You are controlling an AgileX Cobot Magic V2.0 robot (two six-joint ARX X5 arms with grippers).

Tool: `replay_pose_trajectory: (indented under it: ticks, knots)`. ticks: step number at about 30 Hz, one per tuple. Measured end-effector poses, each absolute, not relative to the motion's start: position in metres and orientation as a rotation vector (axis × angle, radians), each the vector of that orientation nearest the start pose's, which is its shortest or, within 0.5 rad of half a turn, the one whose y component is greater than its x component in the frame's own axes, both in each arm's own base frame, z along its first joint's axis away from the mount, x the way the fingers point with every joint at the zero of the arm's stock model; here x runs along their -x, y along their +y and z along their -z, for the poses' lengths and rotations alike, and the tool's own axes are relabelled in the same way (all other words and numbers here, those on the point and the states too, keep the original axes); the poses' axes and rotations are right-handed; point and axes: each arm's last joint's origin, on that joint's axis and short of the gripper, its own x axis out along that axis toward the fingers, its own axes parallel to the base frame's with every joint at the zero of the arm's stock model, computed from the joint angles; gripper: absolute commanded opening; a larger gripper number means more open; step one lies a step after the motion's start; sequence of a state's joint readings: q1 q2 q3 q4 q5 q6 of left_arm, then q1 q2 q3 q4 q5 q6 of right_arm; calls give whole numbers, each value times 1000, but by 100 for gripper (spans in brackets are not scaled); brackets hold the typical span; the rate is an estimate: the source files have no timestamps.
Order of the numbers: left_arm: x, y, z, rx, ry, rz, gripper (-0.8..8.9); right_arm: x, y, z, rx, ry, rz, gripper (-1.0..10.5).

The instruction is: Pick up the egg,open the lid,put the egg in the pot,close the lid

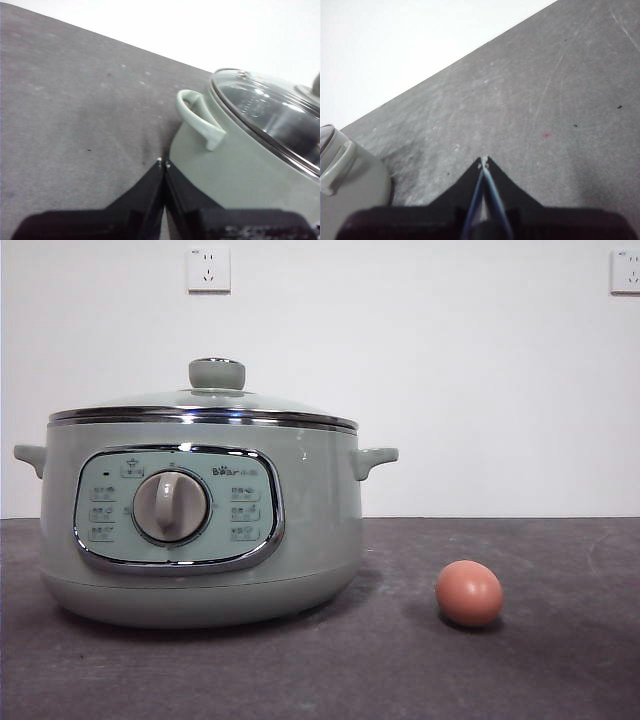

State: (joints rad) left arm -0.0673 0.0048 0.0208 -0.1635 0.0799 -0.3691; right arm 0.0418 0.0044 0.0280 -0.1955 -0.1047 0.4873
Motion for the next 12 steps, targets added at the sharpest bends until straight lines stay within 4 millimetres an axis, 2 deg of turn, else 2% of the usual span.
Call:
replay_pose_trajectory:
  ticks: [2, 5, 12]
  knots:
    - [-94, -9, -159, 371, 176, 126, -6, -93, 7, -156, -494, 229, -95, -10]
    - [-88, -9, -178, 372, 165, 129, -6, -91, 7, -168, -494, 253, -89, -9]
    - [-77, -8, -227, 371, 120, 137, -6, -94, 7, -218, -454, 242, -113, -9]
